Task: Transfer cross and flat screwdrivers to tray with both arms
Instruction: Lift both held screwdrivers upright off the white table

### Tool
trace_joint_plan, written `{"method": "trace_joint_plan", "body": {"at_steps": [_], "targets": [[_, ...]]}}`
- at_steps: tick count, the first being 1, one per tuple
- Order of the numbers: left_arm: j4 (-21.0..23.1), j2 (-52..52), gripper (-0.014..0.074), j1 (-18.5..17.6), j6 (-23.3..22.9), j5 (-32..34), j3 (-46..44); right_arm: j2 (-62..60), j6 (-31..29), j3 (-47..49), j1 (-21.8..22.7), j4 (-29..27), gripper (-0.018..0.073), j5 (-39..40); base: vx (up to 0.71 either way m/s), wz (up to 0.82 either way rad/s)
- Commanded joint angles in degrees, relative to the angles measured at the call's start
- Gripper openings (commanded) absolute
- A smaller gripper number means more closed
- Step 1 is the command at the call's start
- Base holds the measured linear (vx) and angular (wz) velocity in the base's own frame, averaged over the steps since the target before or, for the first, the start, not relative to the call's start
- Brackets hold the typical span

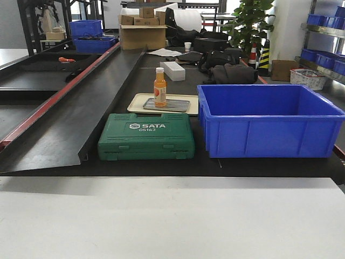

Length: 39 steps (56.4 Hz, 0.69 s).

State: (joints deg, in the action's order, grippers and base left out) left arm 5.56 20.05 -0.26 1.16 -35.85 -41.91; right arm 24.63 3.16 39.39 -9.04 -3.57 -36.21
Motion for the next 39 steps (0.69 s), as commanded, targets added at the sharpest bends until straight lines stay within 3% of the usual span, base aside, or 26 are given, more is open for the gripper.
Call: {"method": "trace_joint_plan", "body": {"at_steps": [1,39], "targets": [[0.8,-0.8,-0.0006,0.0,-0.2,4.5,-1.3,-2.9,-0.4,1.8,0.0,1.1,-0.0008,4.6,0.0,0.0],[0.8,-0.9,-0.0006,0.0,-0.7,2.1,-1.3,-5.4,-0.3,1.8,0.0,2.9,-0.0008,4.8,0.0,0.0]]}}
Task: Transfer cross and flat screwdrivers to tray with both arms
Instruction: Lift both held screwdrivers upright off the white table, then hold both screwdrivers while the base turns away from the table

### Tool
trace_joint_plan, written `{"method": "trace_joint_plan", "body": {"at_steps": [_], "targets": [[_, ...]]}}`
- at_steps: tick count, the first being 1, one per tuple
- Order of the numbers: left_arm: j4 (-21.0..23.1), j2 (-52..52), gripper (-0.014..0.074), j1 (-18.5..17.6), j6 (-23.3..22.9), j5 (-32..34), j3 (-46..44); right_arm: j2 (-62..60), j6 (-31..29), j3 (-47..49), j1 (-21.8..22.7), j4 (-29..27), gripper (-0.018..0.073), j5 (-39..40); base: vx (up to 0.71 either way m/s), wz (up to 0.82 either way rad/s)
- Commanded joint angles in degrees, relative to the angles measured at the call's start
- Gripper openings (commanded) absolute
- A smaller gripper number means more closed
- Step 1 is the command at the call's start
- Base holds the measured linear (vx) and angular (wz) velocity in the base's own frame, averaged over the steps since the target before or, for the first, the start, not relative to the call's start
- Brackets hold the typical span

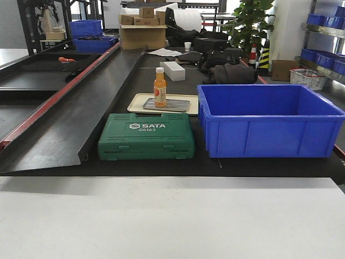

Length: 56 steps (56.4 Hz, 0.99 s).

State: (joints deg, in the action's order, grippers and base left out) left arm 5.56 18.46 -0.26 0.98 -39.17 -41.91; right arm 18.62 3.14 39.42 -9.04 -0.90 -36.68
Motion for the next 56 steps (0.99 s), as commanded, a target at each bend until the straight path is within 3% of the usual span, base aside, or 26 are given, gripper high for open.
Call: {"method": "trace_joint_plan", "body": {"at_steps": [1,56], "targets": [[0.8,0.7,-0.0006,0.0,-0.5,5.4,-1.3,0.6,-0.3,1.7,0.0,0.2,-0.0008,5.2,0.0,0.0],[0.8,0.7,-0.0006,0.0,-0.5,5.4,-1.3,0.6,-0.3,1.7,0.0,0.2,-0.0008,5.3,-0.02,0.01]]}}
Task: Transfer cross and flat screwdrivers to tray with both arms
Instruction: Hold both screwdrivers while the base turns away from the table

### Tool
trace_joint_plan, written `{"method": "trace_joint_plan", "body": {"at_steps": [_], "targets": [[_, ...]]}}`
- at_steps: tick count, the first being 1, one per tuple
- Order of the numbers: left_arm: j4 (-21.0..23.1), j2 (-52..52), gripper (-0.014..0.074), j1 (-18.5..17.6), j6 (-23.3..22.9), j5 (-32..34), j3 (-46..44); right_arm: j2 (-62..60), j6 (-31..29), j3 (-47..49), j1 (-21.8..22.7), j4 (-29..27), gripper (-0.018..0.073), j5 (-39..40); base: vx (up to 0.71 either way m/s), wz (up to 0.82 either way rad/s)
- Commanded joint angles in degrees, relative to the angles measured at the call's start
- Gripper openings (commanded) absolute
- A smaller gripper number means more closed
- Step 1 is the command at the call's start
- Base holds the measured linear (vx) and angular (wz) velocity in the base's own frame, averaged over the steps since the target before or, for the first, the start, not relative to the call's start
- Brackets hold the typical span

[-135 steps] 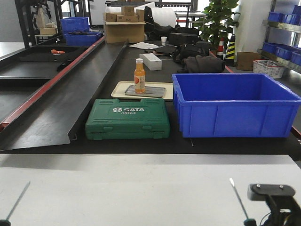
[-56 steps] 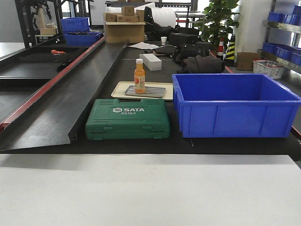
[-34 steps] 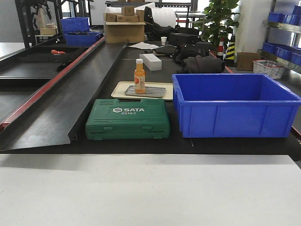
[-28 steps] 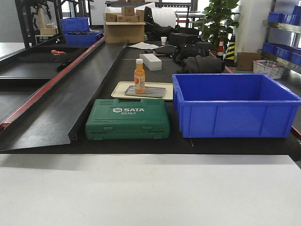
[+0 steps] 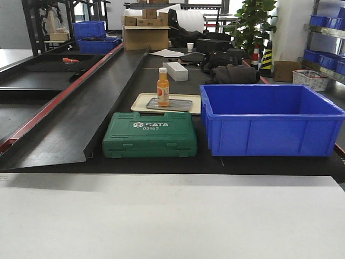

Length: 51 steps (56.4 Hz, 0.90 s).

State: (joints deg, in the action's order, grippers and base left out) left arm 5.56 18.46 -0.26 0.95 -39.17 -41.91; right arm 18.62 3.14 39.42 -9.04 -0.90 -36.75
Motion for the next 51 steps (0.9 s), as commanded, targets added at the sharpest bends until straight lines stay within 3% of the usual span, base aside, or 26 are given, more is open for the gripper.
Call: {"method": "trace_joint_plan", "body": {"at_steps": [1,26,51], "targets": [[0.8,0.7,-0.0006,0.0,-0.5,5.4,-1.3,0.6,-0.3,1.7,0.0,0.2,-0.0008,5.3,-0.14,0.08],[0.8,0.7,-0.0006,0.0,-0.5,5.4,-1.3,0.6,-0.3,1.7,0.0,0.2,-0.0008,5.4,-0.22,0.03],[0.8,0.7,-0.0006,0.0,-0.5,5.4,-1.3,0.6,-0.3,1.7,0.0,0.2,-0.0008,5.4,-0.23,-0.35]]}}
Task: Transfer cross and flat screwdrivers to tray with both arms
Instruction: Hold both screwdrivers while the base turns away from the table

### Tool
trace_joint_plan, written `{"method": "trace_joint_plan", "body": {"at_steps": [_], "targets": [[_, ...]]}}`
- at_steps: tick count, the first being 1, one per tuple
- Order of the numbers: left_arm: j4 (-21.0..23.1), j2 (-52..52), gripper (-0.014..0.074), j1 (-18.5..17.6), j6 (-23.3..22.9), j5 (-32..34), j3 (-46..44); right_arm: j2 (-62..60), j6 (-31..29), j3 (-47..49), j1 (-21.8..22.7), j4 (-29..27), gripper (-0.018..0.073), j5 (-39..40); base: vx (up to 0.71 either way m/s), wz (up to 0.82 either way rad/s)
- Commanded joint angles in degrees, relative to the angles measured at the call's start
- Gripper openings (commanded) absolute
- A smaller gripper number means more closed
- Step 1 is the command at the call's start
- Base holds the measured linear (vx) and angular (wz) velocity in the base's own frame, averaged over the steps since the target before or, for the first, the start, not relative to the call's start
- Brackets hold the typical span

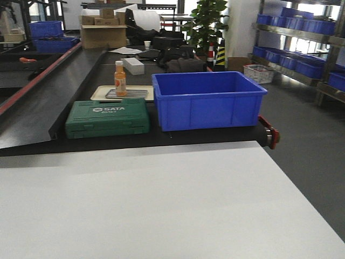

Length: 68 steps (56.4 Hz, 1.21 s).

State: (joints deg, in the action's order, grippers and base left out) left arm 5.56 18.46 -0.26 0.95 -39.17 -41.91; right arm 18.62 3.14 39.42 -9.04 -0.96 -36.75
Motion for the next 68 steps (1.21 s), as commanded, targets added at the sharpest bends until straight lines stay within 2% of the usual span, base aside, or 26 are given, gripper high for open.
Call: {"method": "trace_joint_plan", "body": {"at_steps": [1,37,68], "targets": [[0.8,0.7,-0.0006,0.0,-0.5,5.4,-1.3,0.6,-0.3,1.7,0.0,0.3,-0.0008,5.4,-0.23,-0.41],[0.8,0.7,-0.0006,0.0,-0.5,5.4,-1.3,0.6,-0.3,1.7,0.0,0.3,-0.0008,5.4,-0.19,-0.45],[0.8,0.7,-0.0006,0.0,-0.5,5.4,-1.3,0.6,-0.3,1.7,0.0,0.3,-0.0008,5.3,-0.07,-0.46]]}}
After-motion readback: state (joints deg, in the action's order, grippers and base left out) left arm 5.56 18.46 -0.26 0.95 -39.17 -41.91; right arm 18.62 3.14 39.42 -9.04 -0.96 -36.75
